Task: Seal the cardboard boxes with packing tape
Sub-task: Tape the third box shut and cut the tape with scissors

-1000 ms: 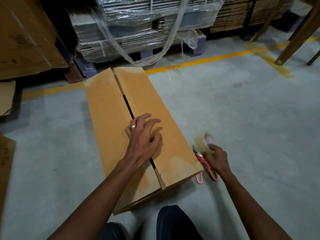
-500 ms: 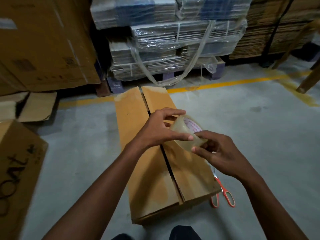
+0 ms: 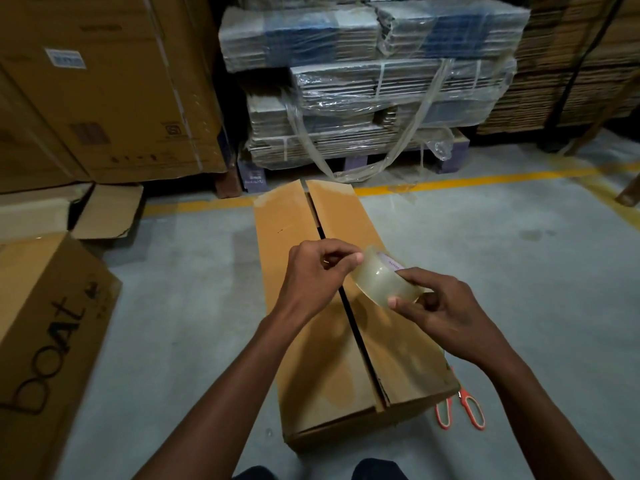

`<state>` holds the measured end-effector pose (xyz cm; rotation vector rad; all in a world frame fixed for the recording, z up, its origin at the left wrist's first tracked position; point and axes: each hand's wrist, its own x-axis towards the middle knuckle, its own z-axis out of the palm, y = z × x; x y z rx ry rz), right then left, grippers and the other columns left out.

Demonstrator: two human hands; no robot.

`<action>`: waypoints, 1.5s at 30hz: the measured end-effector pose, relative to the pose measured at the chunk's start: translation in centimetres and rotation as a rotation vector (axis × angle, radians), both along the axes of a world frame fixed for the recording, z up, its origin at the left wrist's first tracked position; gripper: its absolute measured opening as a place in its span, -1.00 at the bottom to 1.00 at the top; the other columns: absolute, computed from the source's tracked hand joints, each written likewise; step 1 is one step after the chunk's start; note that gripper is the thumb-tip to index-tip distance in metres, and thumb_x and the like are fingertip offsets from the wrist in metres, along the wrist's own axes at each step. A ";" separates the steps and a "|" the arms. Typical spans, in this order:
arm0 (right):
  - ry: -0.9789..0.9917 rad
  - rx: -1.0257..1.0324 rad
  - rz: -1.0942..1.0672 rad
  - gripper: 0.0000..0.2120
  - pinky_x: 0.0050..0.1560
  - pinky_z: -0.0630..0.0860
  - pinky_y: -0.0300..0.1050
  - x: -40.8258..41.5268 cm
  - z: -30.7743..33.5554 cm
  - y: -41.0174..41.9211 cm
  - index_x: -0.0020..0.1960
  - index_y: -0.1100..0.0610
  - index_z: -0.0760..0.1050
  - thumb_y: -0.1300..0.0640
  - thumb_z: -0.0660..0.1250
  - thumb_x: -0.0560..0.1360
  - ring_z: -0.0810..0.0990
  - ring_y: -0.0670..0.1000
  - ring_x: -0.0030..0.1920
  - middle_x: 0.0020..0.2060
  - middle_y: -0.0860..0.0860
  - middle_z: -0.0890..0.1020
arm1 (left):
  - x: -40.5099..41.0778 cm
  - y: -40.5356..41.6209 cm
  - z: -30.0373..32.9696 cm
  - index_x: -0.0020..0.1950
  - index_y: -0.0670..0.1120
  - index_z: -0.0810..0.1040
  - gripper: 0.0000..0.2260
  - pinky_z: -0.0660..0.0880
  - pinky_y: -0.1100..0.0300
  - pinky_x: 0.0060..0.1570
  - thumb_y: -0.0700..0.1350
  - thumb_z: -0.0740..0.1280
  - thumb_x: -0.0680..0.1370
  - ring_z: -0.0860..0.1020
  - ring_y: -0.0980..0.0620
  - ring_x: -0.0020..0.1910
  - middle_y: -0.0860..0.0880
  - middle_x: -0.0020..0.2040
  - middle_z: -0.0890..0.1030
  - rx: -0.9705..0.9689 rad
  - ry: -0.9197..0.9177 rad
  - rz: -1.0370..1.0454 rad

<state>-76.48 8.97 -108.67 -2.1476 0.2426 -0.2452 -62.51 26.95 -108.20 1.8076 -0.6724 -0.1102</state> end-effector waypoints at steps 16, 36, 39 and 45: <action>-0.014 0.001 0.025 -0.47 -0.13 0.45 -0.05 12.9 -7.4 3.7 0.07 -0.13 0.24 -0.02 0.50 0.26 0.51 0.05 -0.04 -0.02 -0.12 0.51 | 17.3 -0.3 -6.1 -0.14 -0.07 0.68 -0.82 0.59 0.07 -0.11 -0.17 0.37 0.64 0.64 0.03 -0.23 -0.07 -0.23 0.69 0.318 0.211 -0.052; -0.005 0.123 -0.384 -0.56 -0.30 0.51 -0.24 31.9 -4.2 2.9 0.12 0.00 0.38 -0.09 0.53 0.40 0.58 -0.12 -0.19 -0.16 -0.10 0.59 | 37.5 -7.4 -7.6 -0.07 -0.13 0.71 -0.88 0.52 0.09 0.13 -0.29 0.40 0.59 0.62 -0.01 -0.01 -0.08 -0.07 0.70 0.382 0.207 -0.121; 0.038 0.068 -0.393 -0.52 -0.23 0.55 -0.05 33.5 -6.7 3.4 0.10 -0.02 0.32 -0.02 0.54 0.36 0.58 0.04 -0.15 -0.13 -0.04 0.58 | 39.4 -7.5 -9.7 -0.13 -0.09 0.68 -0.83 0.52 0.10 0.07 -0.28 0.38 0.61 0.61 0.00 -0.06 -0.06 -0.13 0.67 0.368 0.263 -0.127; 0.000 0.126 -0.432 -0.53 -0.20 0.42 -0.35 32.9 -11.4 5.0 0.20 0.00 0.33 0.08 0.54 0.45 0.55 -0.03 -0.01 0.03 -0.04 0.53 | 40.5 -9.0 -11.6 -0.08 -0.16 0.69 -0.83 0.54 0.04 0.11 -0.32 0.34 0.62 0.62 -0.03 -0.03 -0.09 -0.09 0.66 0.289 0.403 -0.150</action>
